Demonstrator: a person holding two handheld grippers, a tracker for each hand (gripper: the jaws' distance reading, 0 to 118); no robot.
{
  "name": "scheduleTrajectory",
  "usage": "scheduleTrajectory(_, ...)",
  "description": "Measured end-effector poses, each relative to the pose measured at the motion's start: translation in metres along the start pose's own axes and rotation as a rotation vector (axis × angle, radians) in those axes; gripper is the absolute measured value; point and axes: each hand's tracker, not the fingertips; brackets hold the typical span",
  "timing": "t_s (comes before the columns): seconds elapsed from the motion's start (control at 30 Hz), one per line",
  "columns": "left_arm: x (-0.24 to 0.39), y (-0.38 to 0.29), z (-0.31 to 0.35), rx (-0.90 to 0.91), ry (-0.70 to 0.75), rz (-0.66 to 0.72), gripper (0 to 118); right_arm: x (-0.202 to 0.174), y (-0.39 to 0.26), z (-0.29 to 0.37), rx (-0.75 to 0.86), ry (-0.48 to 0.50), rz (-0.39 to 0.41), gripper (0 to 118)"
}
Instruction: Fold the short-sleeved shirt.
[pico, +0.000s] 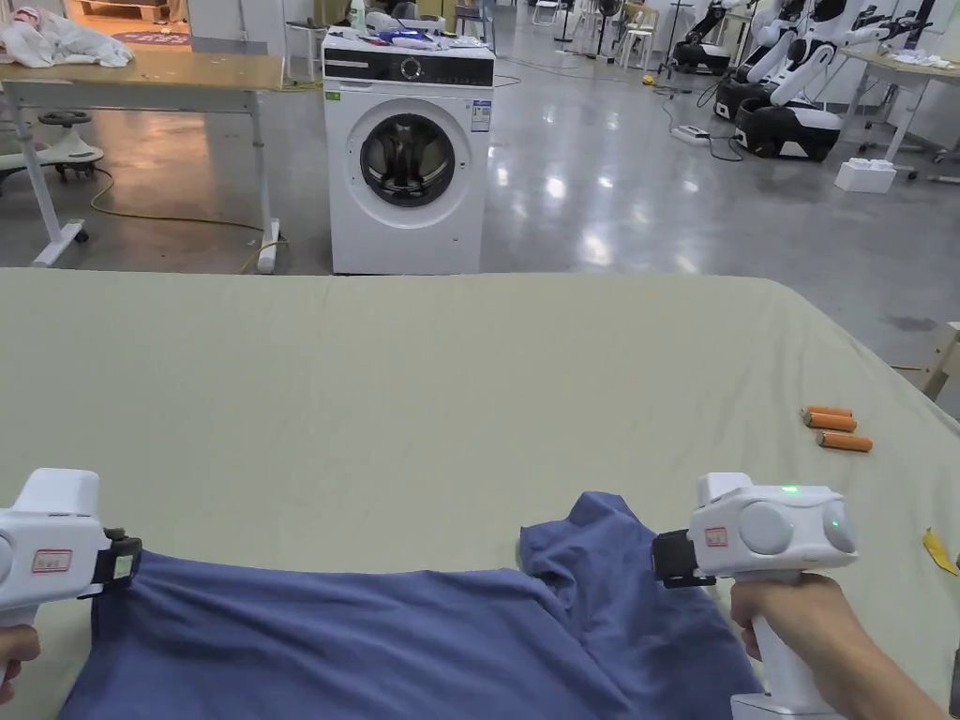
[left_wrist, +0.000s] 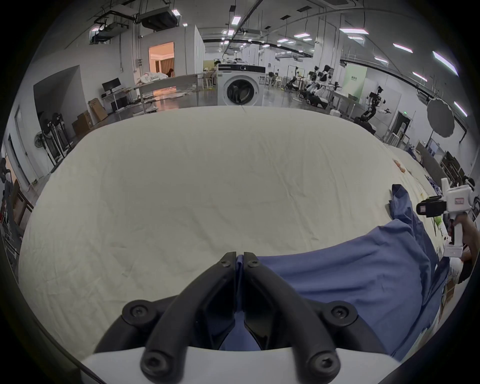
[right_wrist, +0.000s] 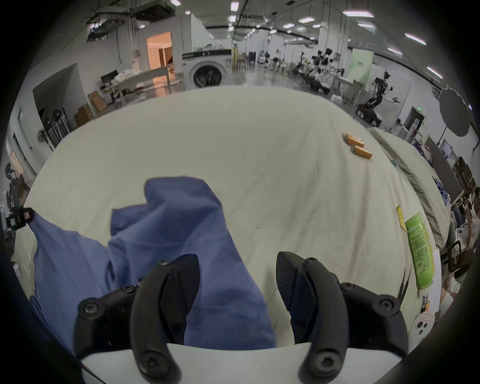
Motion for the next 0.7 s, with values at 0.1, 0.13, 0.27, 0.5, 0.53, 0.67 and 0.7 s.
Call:
scheduleTrajectory(0.1, -0.003, -0.002, 0.007, 0.004, 0.010, -0.008, 1, 0.002, -0.002, -0.015, -0.100, -0.037, 0.015, 64)
scheduleTrajectory(0.13, -0.003, -0.003, 0.010, 0.004, 0.012, -0.008, 1, 0.000, -0.006, -0.016, -0.105, -0.031, 0.012, 63)
scheduleTrajectory(0.27, -0.003, -0.006, 0.012, -0.004, 0.018, -0.014, 1, -0.001, -0.014, -0.014, -0.076, -0.017, -0.019, 44)
scheduleTrajectory(0.5, -0.005, -0.014, 0.016, -0.009, 0.029, -0.010, 1, -0.020, -0.023, -0.008, -0.035, -0.055, 0.082, 2)
scheduleTrajectory(0.53, -0.005, -0.015, 0.018, -0.008, 0.031, -0.007, 1, -0.018, -0.024, -0.006, -0.023, -0.052, 0.066, 1)
scheduleTrajectory(0.67, -0.009, -0.014, 0.033, 0.017, 0.038, 0.000, 1, -0.013, -0.026, 0.019, 0.064, -0.043, 0.006, 1)
scheduleTrajectory(0.7, -0.010, -0.013, 0.038, 0.030, 0.039, 0.001, 1, -0.013, -0.026, 0.028, 0.086, -0.048, 0.015, 1)
